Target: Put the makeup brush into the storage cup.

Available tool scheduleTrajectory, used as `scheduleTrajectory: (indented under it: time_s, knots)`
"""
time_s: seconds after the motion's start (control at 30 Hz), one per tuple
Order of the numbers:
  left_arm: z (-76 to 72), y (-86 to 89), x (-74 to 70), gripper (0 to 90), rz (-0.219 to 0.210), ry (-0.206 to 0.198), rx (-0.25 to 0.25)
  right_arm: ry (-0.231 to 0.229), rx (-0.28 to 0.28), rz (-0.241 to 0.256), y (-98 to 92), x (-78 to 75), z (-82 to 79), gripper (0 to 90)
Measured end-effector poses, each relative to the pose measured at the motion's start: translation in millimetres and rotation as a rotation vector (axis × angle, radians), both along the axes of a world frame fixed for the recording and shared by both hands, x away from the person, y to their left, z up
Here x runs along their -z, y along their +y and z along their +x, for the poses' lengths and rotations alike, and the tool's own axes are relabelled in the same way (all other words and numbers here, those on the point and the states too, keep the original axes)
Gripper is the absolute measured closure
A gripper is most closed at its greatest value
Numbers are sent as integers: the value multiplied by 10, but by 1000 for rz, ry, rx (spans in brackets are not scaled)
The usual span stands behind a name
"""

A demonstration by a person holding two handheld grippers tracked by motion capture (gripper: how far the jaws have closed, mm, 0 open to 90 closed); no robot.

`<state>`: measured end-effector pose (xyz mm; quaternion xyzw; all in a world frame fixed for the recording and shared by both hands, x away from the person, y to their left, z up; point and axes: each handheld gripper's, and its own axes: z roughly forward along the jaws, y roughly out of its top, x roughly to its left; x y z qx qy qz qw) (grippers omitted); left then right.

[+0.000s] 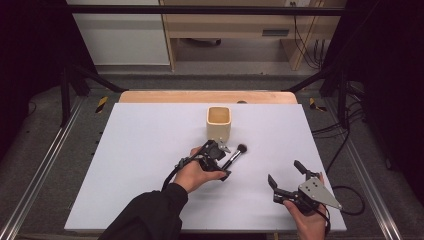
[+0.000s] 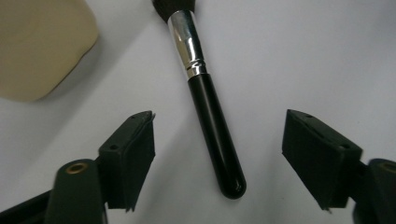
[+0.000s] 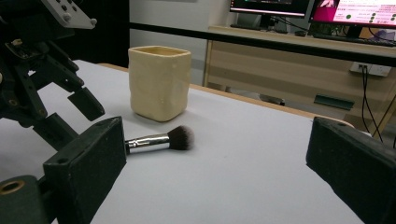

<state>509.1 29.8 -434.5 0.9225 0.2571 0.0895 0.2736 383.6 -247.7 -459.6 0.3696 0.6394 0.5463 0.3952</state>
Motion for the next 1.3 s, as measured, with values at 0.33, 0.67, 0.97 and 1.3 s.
scheduleTrajectory:
  time_s: [0.33, 0.67, 0.97, 1.3]
  knots:
    - [5, -35, 49, 472, 31, 50, -23, 3, 1, 0, 0, -1, -1, 54]
    - [23, -74, 102, 534, 62, 73, -30, 6, 0, 2, -1, 1, 1, 55]
    - [35, -103, 124, 571, 65, 73, -47, 9, 3, 4, -5, 2, 0, 56]
    - [54, -126, 162, 605, 79, 85, -59, 13, 4, 5, -9, 4, 1, 56]
